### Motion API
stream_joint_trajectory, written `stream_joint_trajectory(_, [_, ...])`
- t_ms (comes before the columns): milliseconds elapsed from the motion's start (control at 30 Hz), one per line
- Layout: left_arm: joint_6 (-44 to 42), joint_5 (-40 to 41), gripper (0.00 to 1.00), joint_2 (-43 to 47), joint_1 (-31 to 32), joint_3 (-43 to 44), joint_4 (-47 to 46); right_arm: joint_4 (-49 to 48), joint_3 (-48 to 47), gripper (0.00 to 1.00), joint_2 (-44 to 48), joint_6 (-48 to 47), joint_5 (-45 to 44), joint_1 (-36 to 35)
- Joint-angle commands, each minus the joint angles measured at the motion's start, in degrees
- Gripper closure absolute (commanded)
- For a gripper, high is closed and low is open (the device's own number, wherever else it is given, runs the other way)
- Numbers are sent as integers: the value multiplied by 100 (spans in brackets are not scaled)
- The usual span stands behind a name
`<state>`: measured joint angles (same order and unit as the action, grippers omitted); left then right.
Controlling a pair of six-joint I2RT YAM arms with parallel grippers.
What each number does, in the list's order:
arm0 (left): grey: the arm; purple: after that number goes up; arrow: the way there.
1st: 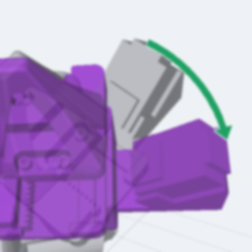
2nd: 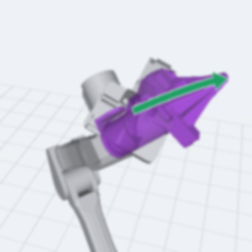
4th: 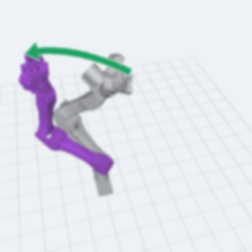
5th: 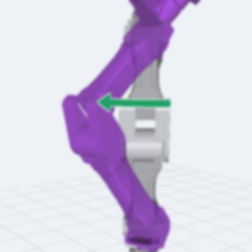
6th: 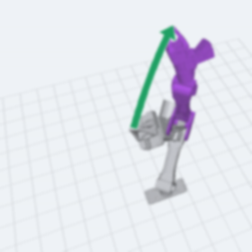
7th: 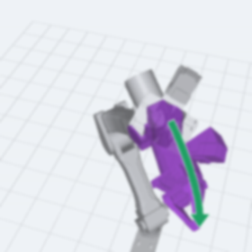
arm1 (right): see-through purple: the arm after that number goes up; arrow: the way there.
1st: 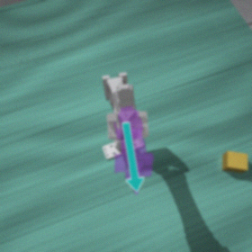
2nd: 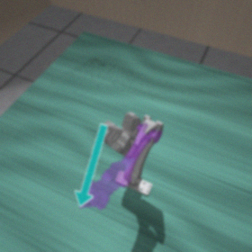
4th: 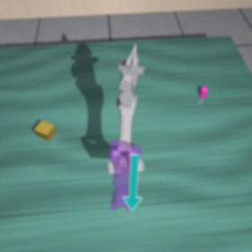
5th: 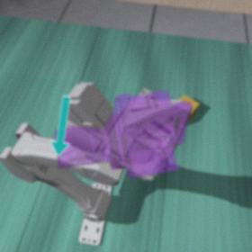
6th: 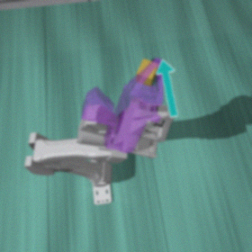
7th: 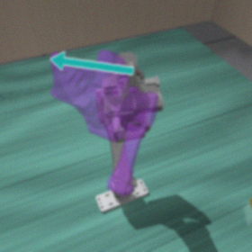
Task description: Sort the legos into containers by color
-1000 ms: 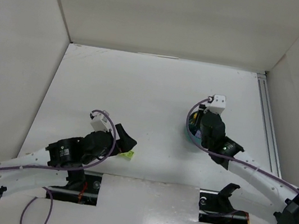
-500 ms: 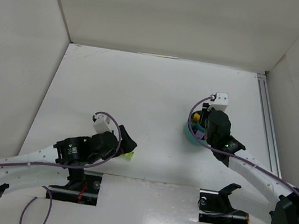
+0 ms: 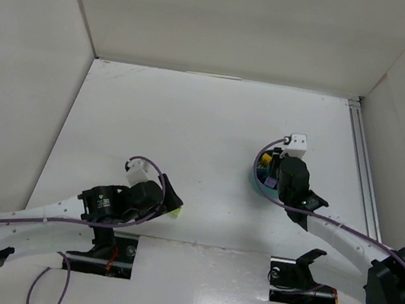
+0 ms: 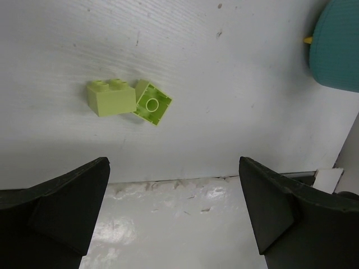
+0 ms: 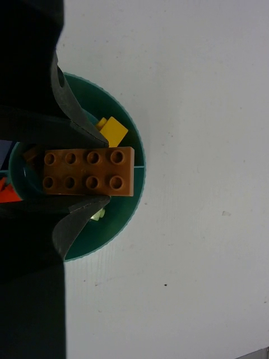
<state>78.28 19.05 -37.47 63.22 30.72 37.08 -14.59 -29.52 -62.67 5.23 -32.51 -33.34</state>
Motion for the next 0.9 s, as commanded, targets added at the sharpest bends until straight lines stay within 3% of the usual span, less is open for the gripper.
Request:
stream_joint_trajectory(0, [232, -94, 1, -58, -20, -31, 133, -360, 130, 71, 334, 180, -89, 30])
stream_joint_trajectory(167, [407, -217, 1, -58, -20, -84, 133, -282, 271, 44, 668, 232, -19, 30])
stream_joint_trajectory(333, [705, -332, 1, -190, -20, -136, 255, 122, 271, 34, 967, 180, 114, 30])
stream_joint_trajectory(567, [978, -446, 5, -567, -20, -241, 194, 571, 218, 30, 1722, 180, 412, 30])
stream_joint_trajectory(867, [1058, -139, 17, -621, -20, -295, -78, 1536, 333, 30, 2646, 293, 641, -23])
